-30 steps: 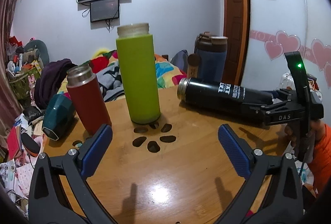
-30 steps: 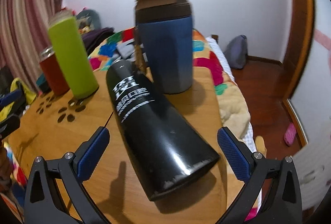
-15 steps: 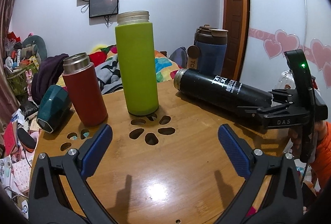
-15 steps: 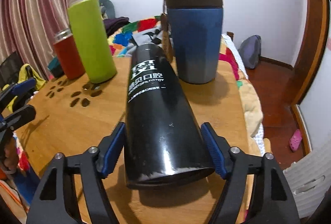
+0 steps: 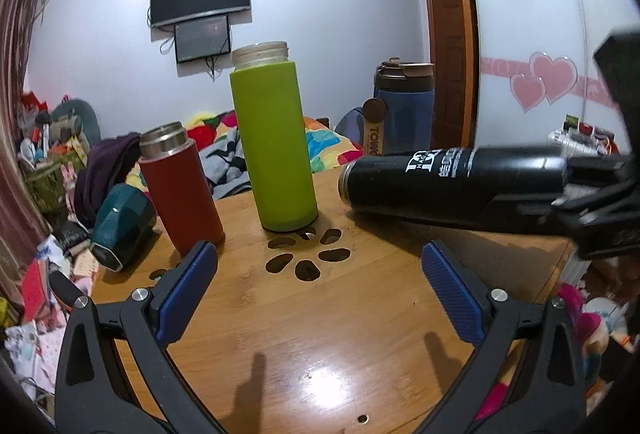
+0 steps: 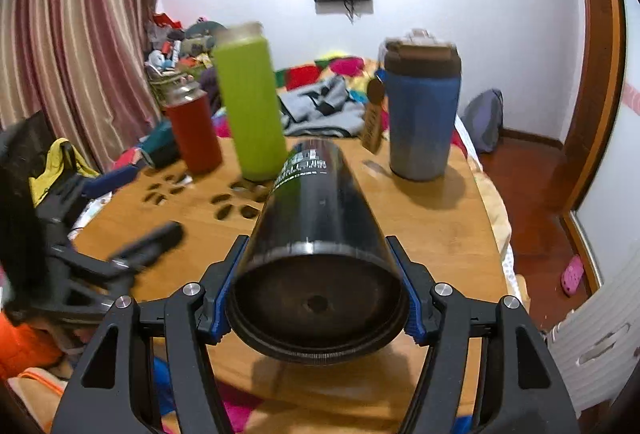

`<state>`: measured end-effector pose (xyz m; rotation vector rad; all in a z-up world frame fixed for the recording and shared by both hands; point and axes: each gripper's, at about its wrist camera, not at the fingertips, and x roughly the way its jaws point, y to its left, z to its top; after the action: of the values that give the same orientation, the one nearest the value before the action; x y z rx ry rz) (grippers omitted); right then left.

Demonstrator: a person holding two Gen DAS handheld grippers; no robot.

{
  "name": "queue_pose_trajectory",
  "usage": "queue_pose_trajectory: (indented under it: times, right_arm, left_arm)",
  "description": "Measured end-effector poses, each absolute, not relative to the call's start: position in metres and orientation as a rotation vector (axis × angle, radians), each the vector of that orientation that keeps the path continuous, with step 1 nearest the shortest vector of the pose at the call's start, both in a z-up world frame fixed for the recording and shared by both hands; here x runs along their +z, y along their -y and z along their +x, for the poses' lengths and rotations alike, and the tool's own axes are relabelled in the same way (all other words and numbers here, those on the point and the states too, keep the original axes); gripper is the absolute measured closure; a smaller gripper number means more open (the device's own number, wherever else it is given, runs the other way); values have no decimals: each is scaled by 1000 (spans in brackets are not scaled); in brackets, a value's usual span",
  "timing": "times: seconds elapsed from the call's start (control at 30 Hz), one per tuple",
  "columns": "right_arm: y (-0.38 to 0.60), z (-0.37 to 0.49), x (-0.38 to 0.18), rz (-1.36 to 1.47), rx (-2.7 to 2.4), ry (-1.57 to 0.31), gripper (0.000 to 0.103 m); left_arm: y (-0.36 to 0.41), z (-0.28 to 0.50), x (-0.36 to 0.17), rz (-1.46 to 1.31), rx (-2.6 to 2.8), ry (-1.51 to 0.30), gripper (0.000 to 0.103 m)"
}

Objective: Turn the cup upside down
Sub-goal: 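Lift the black bottle with the right tool and rotate it upright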

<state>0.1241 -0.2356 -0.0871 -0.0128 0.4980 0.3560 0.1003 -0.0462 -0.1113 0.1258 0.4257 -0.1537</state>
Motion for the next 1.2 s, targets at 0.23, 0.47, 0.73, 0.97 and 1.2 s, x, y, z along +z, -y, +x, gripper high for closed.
queue_pose_trajectory:
  times: [0.23, 0.47, 0.73, 0.97, 1.2]
  right_arm:
    - [221, 96, -64, -40, 382, -436, 42]
    - [205, 76, -52, -80, 450, -405, 42]
    - [185, 57, -44, -170, 506, -388, 42]
    - [180, 48, -44, -207, 546, -367, 42]
    - [184, 38, -38, -211, 540, -333, 35]
  left_arm:
    - [60, 85, -114, 186, -257, -383, 0]
    - [71, 66, -111, 223, -311, -286, 0]
    - [76, 45, -104, 244, -364, -183, 0]
    - [75, 33, -98, 225, -447, -134, 26]
    - [72, 35, -93, 205, -435, -151, 27]
